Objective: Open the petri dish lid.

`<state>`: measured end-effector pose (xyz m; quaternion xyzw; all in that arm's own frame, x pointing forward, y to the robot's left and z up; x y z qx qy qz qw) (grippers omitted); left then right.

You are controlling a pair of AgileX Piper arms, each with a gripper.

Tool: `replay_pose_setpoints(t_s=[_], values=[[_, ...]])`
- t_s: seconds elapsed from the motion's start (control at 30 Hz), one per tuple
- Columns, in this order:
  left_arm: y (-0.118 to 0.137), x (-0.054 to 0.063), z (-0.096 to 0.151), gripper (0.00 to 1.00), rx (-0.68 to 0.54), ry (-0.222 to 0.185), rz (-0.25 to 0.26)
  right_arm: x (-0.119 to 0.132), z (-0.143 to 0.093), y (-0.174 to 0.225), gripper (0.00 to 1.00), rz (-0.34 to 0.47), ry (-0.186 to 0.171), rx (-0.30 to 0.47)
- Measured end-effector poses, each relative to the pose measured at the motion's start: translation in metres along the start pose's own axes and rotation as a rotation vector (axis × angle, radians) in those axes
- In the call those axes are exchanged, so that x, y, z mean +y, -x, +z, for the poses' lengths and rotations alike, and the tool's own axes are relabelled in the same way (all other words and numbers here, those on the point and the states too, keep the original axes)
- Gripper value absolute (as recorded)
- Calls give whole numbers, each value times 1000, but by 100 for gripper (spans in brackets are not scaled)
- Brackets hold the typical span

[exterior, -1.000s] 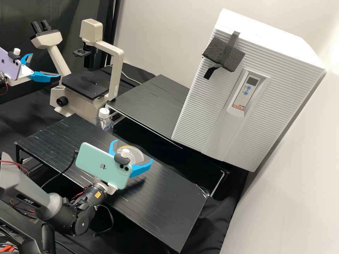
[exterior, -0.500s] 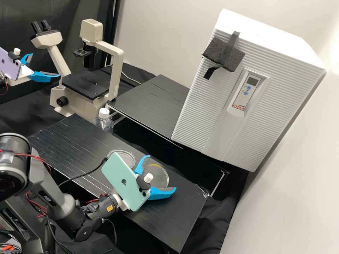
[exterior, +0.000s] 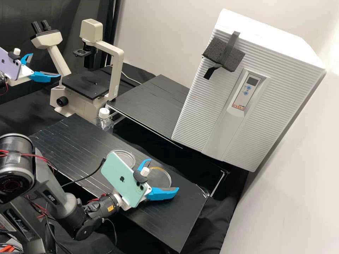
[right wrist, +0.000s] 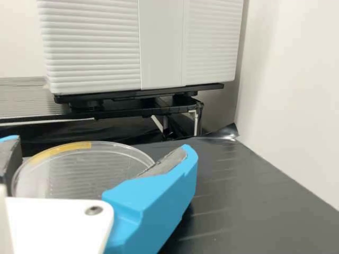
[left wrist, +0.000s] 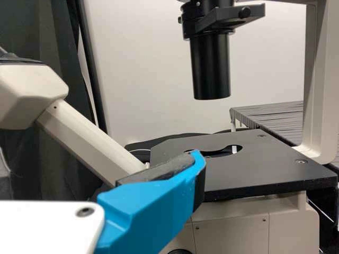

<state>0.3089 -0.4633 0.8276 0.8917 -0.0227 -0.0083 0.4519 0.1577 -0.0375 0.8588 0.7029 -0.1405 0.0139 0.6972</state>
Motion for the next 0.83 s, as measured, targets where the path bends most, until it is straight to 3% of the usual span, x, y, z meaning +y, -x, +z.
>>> replay_pose_setpoints(t_s=[0.47,0.57,0.67,0.83], values=[[0,0,0,100,0,0,0,-2,-2,-1,100,-7,-4,9],[0,0,0,100,0,0,0,-2,-2,0,100,-6,-19,11],[0,0,0,100,0,0,0,2,-5,1,100,13,-57,26],[0,0,0,100,0,0,0,10,-7,7,100,26,-183,52]])
